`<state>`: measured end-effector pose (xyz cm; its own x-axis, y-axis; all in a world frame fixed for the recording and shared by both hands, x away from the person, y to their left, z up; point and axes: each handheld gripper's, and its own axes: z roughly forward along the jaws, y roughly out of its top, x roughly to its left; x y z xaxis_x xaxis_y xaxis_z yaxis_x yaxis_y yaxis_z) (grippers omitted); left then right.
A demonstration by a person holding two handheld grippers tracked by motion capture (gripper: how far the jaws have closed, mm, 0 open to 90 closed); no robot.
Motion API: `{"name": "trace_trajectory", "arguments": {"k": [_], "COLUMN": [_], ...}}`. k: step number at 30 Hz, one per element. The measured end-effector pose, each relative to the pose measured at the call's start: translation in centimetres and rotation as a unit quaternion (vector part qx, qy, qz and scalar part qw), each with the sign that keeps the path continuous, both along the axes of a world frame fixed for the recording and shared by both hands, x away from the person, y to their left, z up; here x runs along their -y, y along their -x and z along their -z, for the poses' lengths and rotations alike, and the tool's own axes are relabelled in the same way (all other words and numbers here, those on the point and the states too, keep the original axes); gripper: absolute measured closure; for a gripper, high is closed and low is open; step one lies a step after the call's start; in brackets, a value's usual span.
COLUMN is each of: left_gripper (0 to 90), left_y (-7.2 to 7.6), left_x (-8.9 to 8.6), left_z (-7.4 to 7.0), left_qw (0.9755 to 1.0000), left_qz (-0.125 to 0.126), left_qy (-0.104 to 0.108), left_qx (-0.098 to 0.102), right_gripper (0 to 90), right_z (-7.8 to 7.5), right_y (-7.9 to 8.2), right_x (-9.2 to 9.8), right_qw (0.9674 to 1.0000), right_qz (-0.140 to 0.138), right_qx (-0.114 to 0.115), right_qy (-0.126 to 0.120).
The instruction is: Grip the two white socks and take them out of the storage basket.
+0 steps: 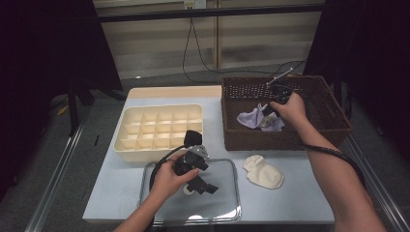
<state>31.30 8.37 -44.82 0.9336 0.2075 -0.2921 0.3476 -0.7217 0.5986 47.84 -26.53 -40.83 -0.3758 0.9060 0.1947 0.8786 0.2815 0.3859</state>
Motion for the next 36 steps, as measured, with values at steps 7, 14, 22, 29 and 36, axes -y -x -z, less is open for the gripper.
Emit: {"name": "trace_trajectory", "arguments": {"k": [7, 14, 22, 29, 36], "left_gripper": [4.6, 4.6, 4.6, 4.6, 4.6], "left_y": [0.1, 0.2, 0.3, 0.2, 0.2], "left_x": [0.0, 0.1, 0.1, 0.1, 0.1], "left_z": [0.1, 0.1, -0.1, -0.2, 0.0], "left_qw": [1.0000, 1.0000, 1.0000, 1.0000, 1.0000], "left_qz": [-0.005, -0.006, -0.004, 0.002, 0.001], "left_qy": [0.003, 0.001, 0.002, -0.007, 0.006], "left_qx": [-0.004, -0.005, -0.003, 0.003, -0.002], "right_gripper": [85.8, 85.6, 76.8, 64.1, 59.3], "right_z": [-0.5, -0.7, -0.7, -1.4, -1.5], "right_y": [0.4, 0.6, 1.1, 1.1, -0.2], "right_x": [-0.2, -1.0, -0.4, 0.1, -0.5], "right_qw": [0.9999, 0.9996, 0.9997, 0.9997, 0.9994], "right_qz": [-0.015, -0.029, -0.018, 0.000, 0.019], "right_qx": [0.003, 0.002, 0.004, 0.016, 0.021], "right_qy": [0.002, 0.003, 0.016, 0.018, 0.021]}}
